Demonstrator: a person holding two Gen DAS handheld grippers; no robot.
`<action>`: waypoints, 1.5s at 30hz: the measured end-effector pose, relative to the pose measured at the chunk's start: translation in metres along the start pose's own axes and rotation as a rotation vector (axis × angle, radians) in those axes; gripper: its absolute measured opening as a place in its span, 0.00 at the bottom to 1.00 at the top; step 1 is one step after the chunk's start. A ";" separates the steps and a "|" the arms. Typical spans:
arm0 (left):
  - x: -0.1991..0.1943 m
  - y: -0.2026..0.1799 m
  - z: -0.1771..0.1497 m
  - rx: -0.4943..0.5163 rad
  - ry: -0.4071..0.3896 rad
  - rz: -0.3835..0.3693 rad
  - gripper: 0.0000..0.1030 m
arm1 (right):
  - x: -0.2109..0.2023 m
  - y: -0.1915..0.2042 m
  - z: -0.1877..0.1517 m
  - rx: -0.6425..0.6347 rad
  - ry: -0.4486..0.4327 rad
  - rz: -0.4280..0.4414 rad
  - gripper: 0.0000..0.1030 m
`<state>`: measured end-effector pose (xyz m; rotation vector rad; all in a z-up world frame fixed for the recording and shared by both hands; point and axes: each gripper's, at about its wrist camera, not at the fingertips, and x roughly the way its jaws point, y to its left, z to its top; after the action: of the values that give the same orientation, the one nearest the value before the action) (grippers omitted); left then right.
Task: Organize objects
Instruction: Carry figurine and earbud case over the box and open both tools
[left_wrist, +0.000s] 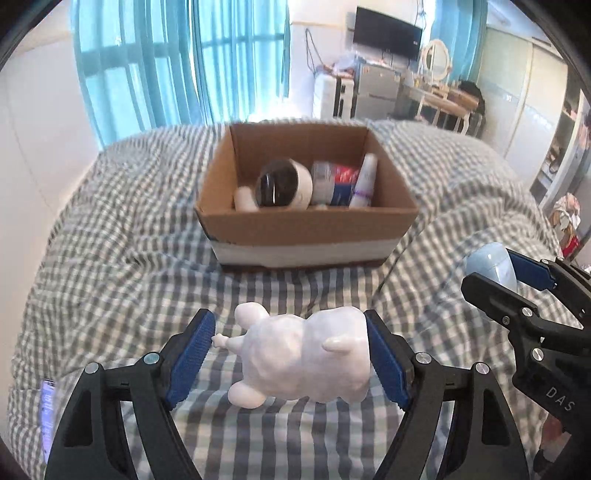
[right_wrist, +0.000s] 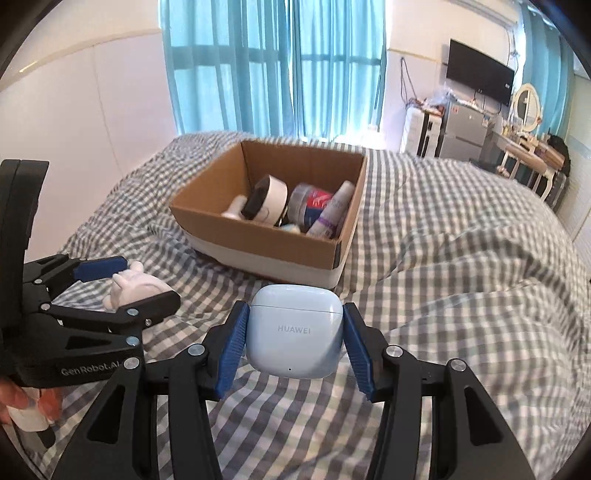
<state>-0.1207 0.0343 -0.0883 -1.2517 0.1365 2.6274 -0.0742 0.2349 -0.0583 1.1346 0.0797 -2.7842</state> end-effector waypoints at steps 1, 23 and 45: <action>-0.006 -0.002 0.000 -0.001 -0.015 0.002 0.80 | -0.008 0.002 0.003 -0.007 -0.014 0.001 0.49; -0.037 0.013 0.103 0.016 -0.231 0.062 0.80 | -0.009 -0.004 0.106 -0.042 -0.120 0.010 0.49; 0.133 0.023 0.149 0.073 -0.098 -0.016 0.80 | 0.170 -0.026 0.106 -0.040 0.082 0.038 0.49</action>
<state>-0.3205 0.0604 -0.0977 -1.0939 0.2030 2.6389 -0.2718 0.2320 -0.1013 1.2268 0.1205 -2.6907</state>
